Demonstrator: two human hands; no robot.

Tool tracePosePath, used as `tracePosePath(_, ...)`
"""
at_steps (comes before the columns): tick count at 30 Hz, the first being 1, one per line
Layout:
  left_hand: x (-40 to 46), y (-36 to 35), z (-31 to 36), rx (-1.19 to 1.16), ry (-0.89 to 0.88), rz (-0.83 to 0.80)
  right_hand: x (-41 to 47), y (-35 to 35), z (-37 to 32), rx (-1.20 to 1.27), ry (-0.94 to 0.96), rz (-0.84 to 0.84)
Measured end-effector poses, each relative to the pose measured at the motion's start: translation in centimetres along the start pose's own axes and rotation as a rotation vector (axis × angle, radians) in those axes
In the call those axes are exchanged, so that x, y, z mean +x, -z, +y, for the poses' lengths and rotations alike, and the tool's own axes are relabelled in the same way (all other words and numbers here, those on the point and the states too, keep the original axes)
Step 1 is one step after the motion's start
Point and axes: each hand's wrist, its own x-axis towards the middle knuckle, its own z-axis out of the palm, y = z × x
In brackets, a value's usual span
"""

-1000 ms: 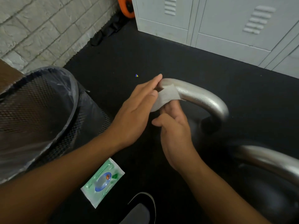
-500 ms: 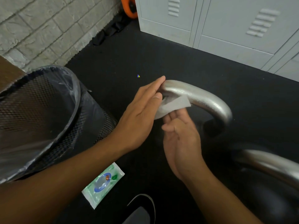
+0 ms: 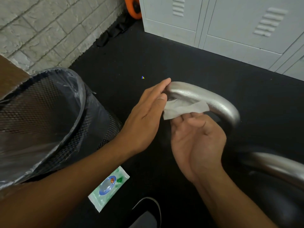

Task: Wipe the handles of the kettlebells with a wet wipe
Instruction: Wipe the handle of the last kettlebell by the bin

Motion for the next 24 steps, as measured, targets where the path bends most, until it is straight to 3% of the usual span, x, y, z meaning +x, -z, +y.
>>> tracePosePath(8,-0.3,-0.6,-0.2,0.003,-0.019,0.019,2.2,-1.1,-1.0,0.003,-0.043,0.007)
tracePosePath(14,-0.4,-0.4,-0.4,-0.007,-0.029,0.003,0.5,-1.0,-1.9,0.272,-0.065,0.048)
tracePosePath(24,-0.4,-0.5,-0.4,-0.004,-0.003,-0.001,1.1,-1.8,-2.0,0.247,-0.063,0.067)
